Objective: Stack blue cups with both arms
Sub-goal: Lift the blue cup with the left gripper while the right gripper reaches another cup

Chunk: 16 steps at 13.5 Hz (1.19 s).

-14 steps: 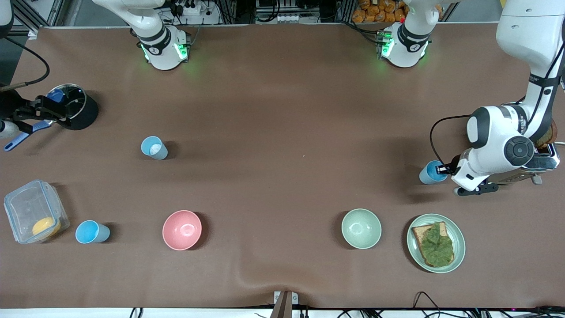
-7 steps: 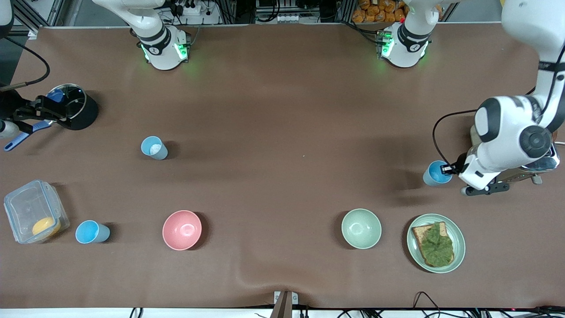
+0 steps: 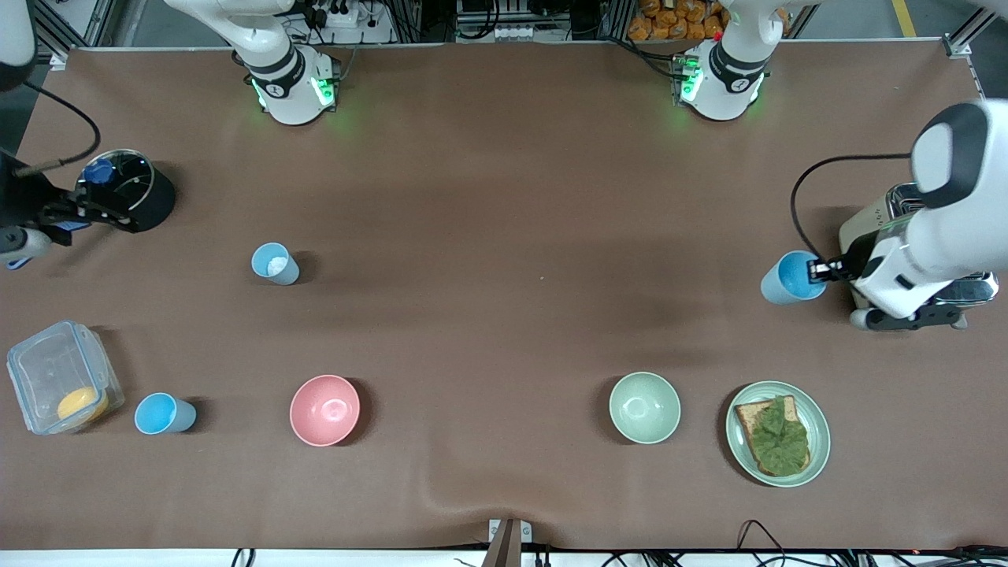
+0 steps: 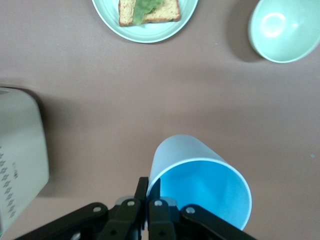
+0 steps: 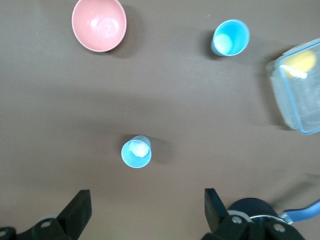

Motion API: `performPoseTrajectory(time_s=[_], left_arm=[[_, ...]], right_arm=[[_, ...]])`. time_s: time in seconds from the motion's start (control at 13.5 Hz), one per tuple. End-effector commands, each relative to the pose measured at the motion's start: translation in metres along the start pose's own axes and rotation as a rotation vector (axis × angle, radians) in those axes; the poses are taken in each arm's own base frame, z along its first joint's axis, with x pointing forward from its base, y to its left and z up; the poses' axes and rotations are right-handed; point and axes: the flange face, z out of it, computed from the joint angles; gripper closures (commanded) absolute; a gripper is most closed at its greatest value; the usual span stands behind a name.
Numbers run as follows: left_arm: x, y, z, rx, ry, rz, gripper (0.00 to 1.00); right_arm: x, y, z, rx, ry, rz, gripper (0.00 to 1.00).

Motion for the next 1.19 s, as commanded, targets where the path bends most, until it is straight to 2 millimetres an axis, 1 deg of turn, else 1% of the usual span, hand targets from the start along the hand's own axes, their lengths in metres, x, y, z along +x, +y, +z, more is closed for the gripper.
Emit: performPoseTrajectory(time_s=[0.0,0.07,0.15,0.3,0.37,0.44,0.59,0.74,0.89,0.96,1.04,1.11], left_arm=[[-0.013,0.004,-0.035,-0.016,-0.013,0.015,1.0],[-0.021,0.007,-0.046,-0.022,-0.002,0.018,1.0],[-0.028,0.009,-0.055,-0.038,0.001,0.018,1.0],[-0.034,0.017,-0.057,-0.054,-0.02,0.018,1.0],[-0.036,0.02,-0.066,-0.064,-0.017,0.024,1.0],[-0.037,0.025,-0.069,-0.066,-0.015,0.034,1.0],[-0.039,0.032,-0.068,-0.063,-0.029,0.045,1.0],[-0.04,0.035,-0.067,-0.059,-0.029,0.049,1.0],[-0.039,0.033,-0.067,-0.059,-0.03,0.043,1.0],[-0.039,0.033,-0.067,-0.055,-0.03,0.042,1.0],[-0.039,0.033,-0.066,-0.062,-0.032,0.045,1.0],[-0.038,0.033,-0.065,-0.064,-0.034,0.043,1.0]], right_arm=[[0.02,-0.018,0.04,0.034,-0.054,-0.016,0.0],[0.022,-0.02,0.06,0.033,-0.05,-0.019,0.0],[0.02,-0.024,0.075,0.032,-0.035,-0.022,0.0],[0.017,-0.026,0.102,0.029,-0.03,-0.022,0.0],[0.013,-0.024,0.118,0.03,-0.035,-0.017,0.0],[0.009,-0.023,0.135,0.029,-0.034,-0.01,0.0],[-0.002,-0.023,0.169,0.021,-0.02,-0.006,0.0],[-0.005,-0.02,0.195,0.014,-0.006,-0.001,0.0],[-0.006,-0.017,0.216,0.0,0.013,0.0,0.0],[-0.006,-0.012,0.232,-0.003,0.015,0.003,0.0],[-0.008,-0.009,0.244,-0.008,0.027,-0.001,0.0],[-0.014,-0.008,0.258,-0.011,0.031,0.002,0.0]])
